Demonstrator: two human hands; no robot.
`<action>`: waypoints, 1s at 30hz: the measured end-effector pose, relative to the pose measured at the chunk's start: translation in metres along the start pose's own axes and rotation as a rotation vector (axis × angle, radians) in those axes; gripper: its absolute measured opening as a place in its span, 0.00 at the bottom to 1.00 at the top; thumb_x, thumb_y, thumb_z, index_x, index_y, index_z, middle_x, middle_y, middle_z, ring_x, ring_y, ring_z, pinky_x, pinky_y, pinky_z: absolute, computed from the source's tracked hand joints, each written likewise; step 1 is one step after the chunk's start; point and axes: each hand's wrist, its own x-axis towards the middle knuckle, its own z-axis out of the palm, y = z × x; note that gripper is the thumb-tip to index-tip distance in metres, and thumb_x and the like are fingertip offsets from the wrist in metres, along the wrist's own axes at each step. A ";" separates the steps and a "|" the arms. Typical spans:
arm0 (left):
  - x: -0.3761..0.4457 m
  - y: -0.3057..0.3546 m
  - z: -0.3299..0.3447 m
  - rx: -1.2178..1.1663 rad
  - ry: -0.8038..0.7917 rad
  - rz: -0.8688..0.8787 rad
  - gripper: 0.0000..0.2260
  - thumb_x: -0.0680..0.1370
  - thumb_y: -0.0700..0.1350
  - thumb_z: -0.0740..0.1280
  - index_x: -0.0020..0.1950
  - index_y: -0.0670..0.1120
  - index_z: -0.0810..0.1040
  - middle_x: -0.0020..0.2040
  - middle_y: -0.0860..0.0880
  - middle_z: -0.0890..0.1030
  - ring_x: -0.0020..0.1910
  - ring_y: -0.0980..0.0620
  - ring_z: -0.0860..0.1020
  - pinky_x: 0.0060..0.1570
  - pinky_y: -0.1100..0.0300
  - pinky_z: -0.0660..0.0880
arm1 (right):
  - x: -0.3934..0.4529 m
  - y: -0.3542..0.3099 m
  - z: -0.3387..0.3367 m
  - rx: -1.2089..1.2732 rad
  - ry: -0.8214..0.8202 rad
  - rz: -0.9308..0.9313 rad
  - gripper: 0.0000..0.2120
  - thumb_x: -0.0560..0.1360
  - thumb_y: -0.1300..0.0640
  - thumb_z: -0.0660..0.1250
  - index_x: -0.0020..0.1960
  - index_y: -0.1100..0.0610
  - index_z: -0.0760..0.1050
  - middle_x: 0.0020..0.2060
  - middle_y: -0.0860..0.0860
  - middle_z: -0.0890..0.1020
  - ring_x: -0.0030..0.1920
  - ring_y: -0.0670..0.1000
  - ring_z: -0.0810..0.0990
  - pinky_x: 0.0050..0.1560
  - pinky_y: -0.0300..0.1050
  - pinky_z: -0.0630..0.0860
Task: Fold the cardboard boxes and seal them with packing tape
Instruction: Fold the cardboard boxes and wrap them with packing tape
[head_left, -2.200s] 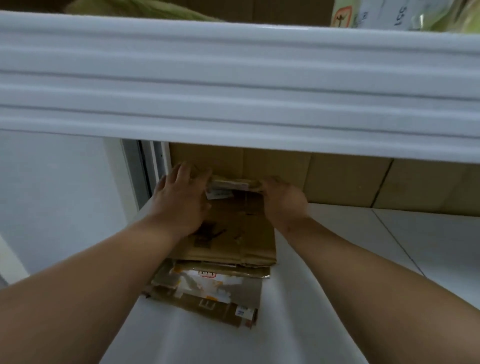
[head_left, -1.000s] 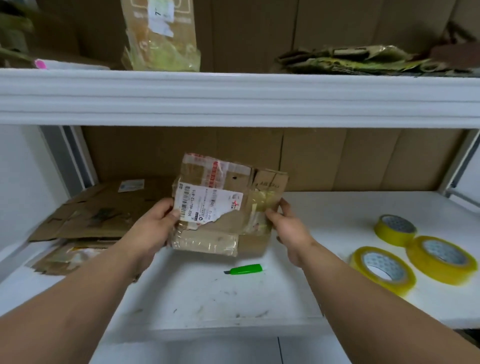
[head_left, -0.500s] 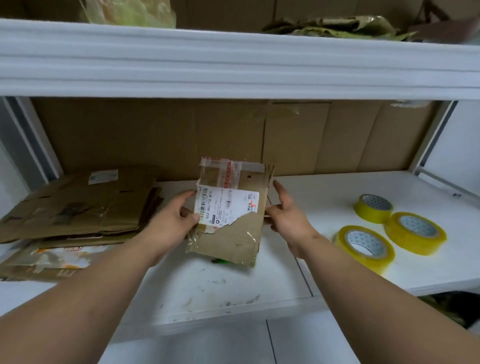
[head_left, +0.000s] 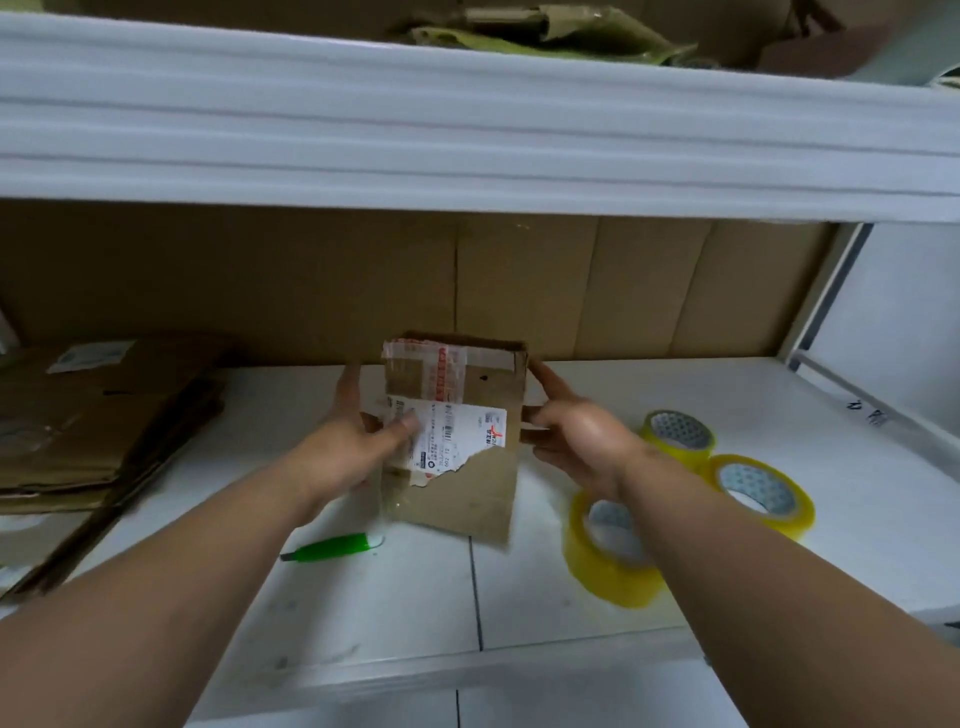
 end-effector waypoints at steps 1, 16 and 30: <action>0.003 0.004 0.007 0.022 0.005 -0.005 0.42 0.76 0.59 0.69 0.76 0.68 0.40 0.55 0.56 0.77 0.52 0.51 0.78 0.45 0.53 0.78 | 0.003 0.001 -0.008 0.070 -0.013 0.003 0.25 0.79 0.61 0.55 0.64 0.32 0.67 0.50 0.47 0.86 0.48 0.50 0.81 0.43 0.45 0.66; -0.004 0.005 0.034 0.006 0.106 0.138 0.25 0.80 0.49 0.67 0.61 0.80 0.63 0.63 0.64 0.72 0.57 0.60 0.75 0.45 0.65 0.78 | 0.030 0.024 -0.032 -0.110 -0.031 -0.175 0.24 0.81 0.53 0.64 0.60 0.22 0.62 0.64 0.42 0.72 0.51 0.28 0.73 0.42 0.23 0.71; -0.001 0.010 0.021 -0.253 -0.005 -0.125 0.26 0.71 0.62 0.64 0.64 0.51 0.78 0.54 0.50 0.85 0.60 0.50 0.79 0.58 0.49 0.77 | 0.021 0.022 -0.030 -0.076 -0.036 0.014 0.34 0.72 0.24 0.53 0.66 0.45 0.75 0.64 0.45 0.79 0.65 0.44 0.74 0.73 0.50 0.64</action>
